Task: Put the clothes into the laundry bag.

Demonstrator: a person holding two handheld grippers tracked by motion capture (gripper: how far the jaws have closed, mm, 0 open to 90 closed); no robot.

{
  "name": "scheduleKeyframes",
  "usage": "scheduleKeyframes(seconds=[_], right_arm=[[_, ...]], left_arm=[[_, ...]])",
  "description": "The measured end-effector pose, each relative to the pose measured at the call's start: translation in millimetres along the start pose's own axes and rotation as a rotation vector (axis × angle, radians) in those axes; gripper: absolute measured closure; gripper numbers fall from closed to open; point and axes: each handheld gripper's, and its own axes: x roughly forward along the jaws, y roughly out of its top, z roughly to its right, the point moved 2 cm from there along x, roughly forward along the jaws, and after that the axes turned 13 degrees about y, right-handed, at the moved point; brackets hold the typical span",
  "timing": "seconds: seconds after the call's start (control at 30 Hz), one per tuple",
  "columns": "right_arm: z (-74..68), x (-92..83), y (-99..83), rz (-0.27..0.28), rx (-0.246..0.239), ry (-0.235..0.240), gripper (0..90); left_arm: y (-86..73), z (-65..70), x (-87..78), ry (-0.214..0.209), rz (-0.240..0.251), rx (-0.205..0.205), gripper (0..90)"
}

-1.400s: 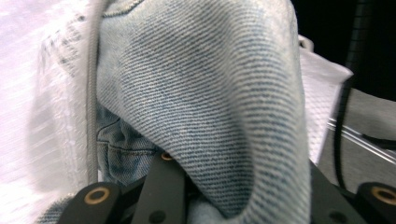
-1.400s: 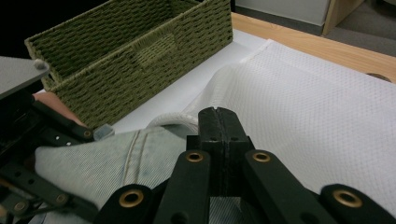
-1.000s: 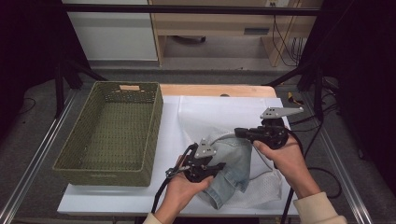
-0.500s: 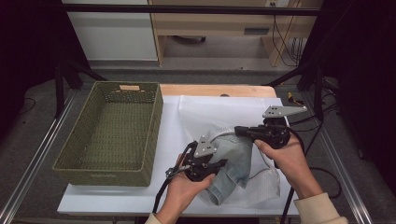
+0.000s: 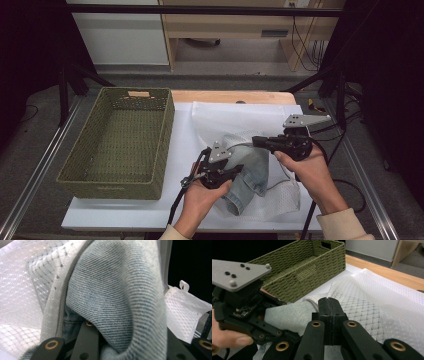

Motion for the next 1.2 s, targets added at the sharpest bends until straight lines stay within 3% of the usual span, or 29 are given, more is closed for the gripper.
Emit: scheduleKeyframes(seconds=[0.5,0.7,1.0,1.2], right_arm=[[-3.8,7.5,-1.4,-0.01,0.001,0.021,90.0],[-4.8,11.5,-4.9,-0.026,0.002,0.029,90.0],[-1.9,13.2,-12.5,-0.029,0.013,0.036,90.0],[-1.4,10.1,-14.8,-0.016,0.015,0.041,90.0]], left_arm=[[-6.6,-2.0,16.5,0.047,-0.012,-0.006,73.2],[-14.3,-5.9,28.2,0.066,-0.023,-0.026,73.0],[-11.5,-3.7,20.1,0.071,0.031,-0.062,73.1],[-6.9,1.7,18.7,0.109,0.07,-0.034,73.1]])
